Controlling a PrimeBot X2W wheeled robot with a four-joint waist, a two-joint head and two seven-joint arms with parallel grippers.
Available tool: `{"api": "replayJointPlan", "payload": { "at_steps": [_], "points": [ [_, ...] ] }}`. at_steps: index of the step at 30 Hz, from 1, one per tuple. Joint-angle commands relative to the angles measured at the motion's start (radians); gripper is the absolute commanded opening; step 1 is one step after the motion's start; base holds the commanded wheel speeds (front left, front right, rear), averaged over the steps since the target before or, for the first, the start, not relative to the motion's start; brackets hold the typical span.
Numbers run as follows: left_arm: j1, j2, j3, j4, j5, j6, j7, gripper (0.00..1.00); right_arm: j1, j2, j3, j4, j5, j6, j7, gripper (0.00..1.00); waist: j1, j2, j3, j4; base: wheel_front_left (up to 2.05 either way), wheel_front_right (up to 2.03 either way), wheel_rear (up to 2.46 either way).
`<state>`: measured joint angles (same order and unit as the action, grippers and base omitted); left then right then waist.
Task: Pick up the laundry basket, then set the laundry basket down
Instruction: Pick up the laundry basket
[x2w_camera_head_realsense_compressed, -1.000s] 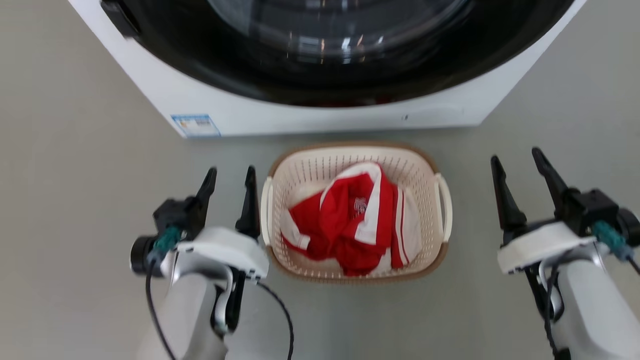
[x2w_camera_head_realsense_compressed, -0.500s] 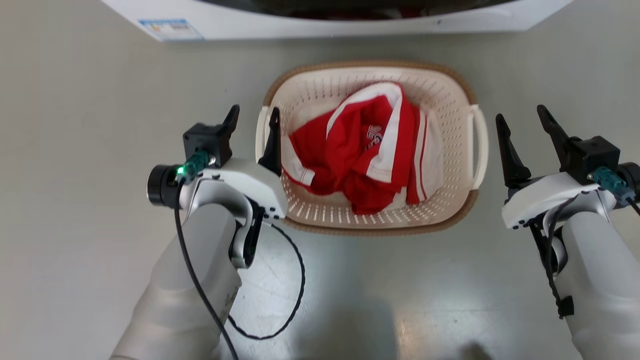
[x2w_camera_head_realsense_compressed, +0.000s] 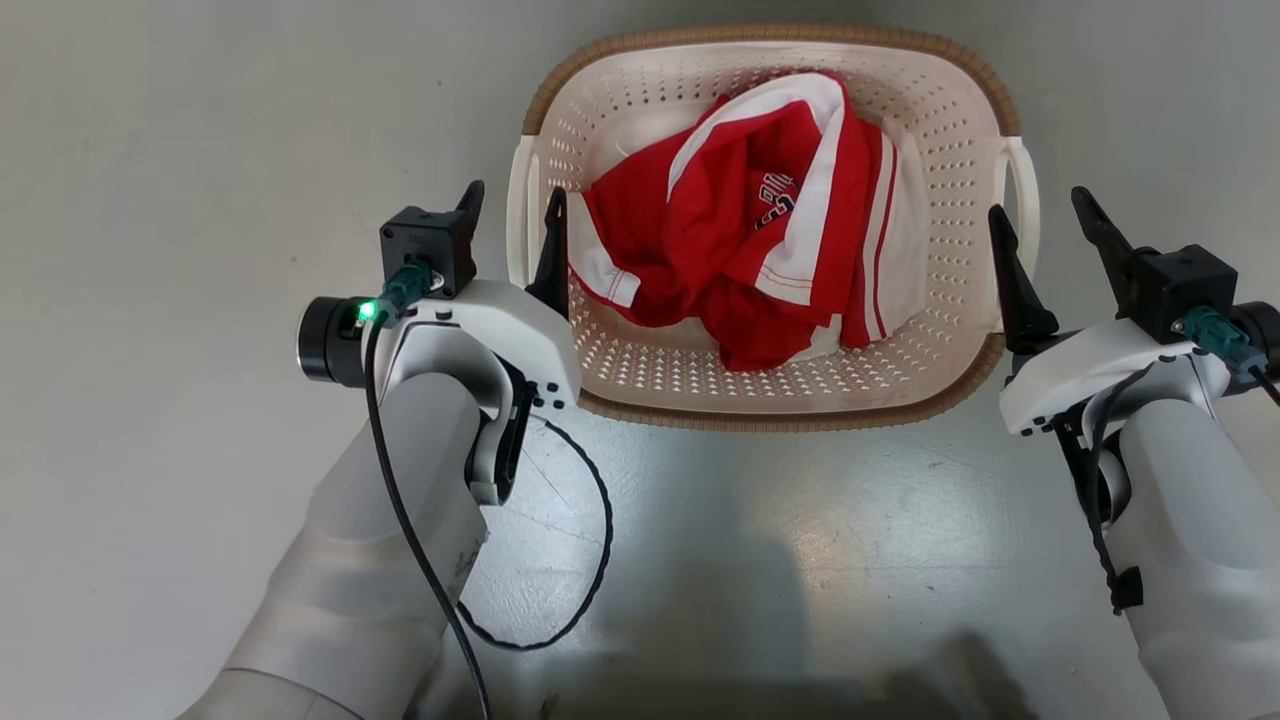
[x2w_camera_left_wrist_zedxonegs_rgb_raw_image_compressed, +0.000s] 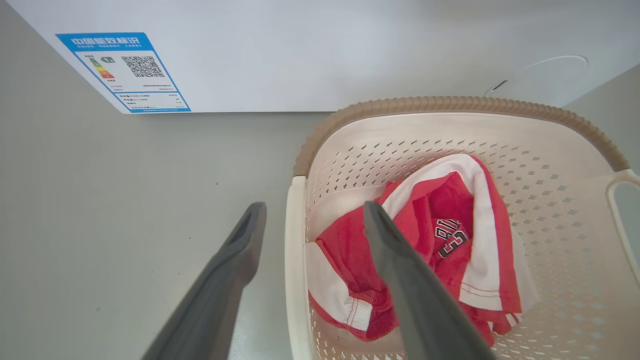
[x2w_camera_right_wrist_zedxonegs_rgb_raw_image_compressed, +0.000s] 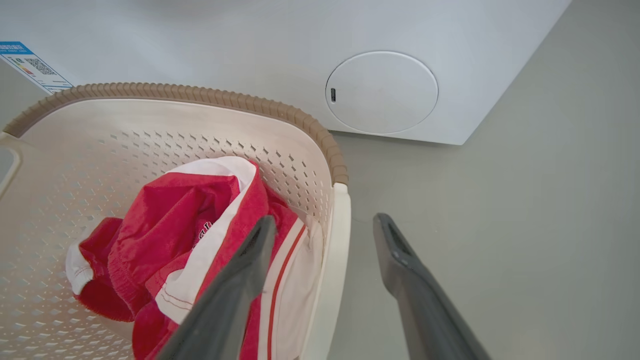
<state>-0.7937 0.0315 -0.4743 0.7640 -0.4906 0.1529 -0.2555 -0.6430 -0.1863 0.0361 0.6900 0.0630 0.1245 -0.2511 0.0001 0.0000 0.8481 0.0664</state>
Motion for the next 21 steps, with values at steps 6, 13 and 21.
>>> {"api": "replayJointPlan", "payload": {
  "at_steps": [6, 13, 21],
  "points": [
    [-0.019, 0.019, 0.013, 0.011, -0.007, 0.018, -0.006, 1.0, -0.001, 0.01, 0.014, -0.009, 0.003, 0.006, -0.011, 1.0, 0.0, 0.0, 0.025, -0.003, 0.0, 0.0, 0.0],
    [-0.045, 0.019, 0.015, 0.023, -0.006, 0.02, -0.006, 1.0, -0.011, 0.003, 0.008, -0.013, 0.006, 0.006, -0.011, 1.0, 0.0, 0.0, 0.057, -0.003, 0.0, 0.0, 0.0],
    [-0.064, 0.019, -0.015, 0.04, -0.026, 0.026, -0.006, 1.0, -0.027, 0.014, -0.001, 0.012, 0.011, 0.006, -0.011, 1.0, 0.0, 0.0, 0.087, 0.003, 0.0, 0.0, 0.0]
  ]
}}
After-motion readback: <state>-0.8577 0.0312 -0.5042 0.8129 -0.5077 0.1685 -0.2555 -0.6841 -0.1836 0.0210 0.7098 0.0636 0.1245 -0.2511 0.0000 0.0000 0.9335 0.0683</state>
